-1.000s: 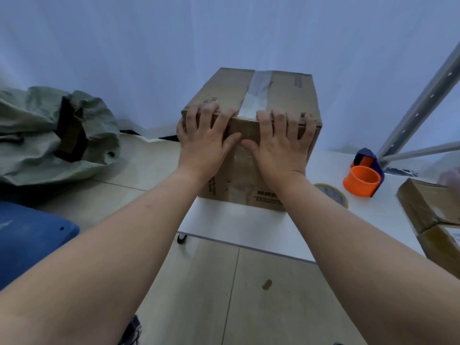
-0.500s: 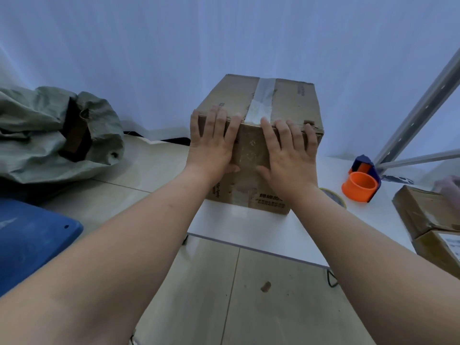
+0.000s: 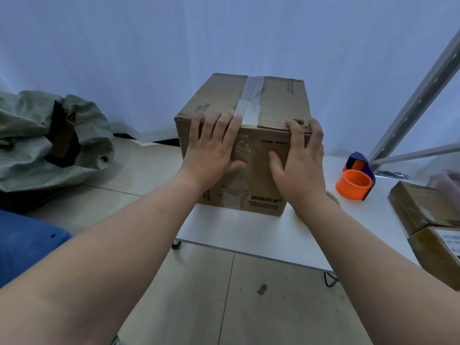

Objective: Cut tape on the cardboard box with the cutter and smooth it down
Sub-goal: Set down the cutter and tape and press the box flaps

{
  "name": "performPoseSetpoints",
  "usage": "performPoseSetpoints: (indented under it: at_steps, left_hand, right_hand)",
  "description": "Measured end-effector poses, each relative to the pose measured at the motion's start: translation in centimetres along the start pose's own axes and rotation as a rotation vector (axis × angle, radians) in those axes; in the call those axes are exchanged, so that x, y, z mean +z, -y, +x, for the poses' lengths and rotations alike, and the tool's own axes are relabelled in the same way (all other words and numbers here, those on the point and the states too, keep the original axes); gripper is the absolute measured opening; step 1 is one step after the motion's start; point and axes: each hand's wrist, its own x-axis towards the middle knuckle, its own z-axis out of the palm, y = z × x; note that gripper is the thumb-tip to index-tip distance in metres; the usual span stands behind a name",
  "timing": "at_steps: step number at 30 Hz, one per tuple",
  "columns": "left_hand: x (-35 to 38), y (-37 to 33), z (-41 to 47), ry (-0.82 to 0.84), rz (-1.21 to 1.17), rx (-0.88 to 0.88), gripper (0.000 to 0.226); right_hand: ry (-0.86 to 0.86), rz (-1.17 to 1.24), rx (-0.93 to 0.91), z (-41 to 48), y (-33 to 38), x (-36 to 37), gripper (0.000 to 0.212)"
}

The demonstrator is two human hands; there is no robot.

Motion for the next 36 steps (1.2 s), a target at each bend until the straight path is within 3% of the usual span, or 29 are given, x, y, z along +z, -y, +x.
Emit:
performPoseSetpoints:
  at_steps: [9, 11, 14, 16, 23, 31, 36]
  left_hand:
    - [-1.1, -1.4, -0.5, 0.195, 0.126, -0.068, 0.131]
    - [-2.2, -1.2, 0.0, 0.182, 0.044, -0.072, 0.108]
    - [-4.2, -0.6, 2.0, 0.177, -0.280, -0.147, 0.053]
    - [-4.5, -0.2, 3.1, 0.174, -0.406, -0.135, 0.040]
    - [-1.9, -0.1, 2.0, 0.130, -0.183, 0.050, 0.057]
    - [-1.8, -0.9, 1.4, 0.130, -0.028, 0.047, 0.065]
    - [-2.9, -2.8, 0.9, 0.247, 0.006, -0.039, 0.088]
  right_hand:
    - [0.076, -0.012, 0.080, 0.3, 1.3, -0.7, 0.061]
    - [0.100, -0.018, 0.068, 0.5, 1.2, -1.3, 0.058]
    - [0.167, 0.077, 0.075, 1.3, 0.7, -2.5, 0.051]
    - [0.213, 0.174, 0.084, 2.0, 0.2, -3.1, 0.044]
    - [0.184, 0.193, 0.085, 2.2, 0.0, -2.7, 0.035]
    - [0.203, 0.126, 0.075, 1.7, 0.3, -2.5, 0.046]
    - [0.235, 0.100, 0.073, 1.4, 0.6, -3.2, 0.046]
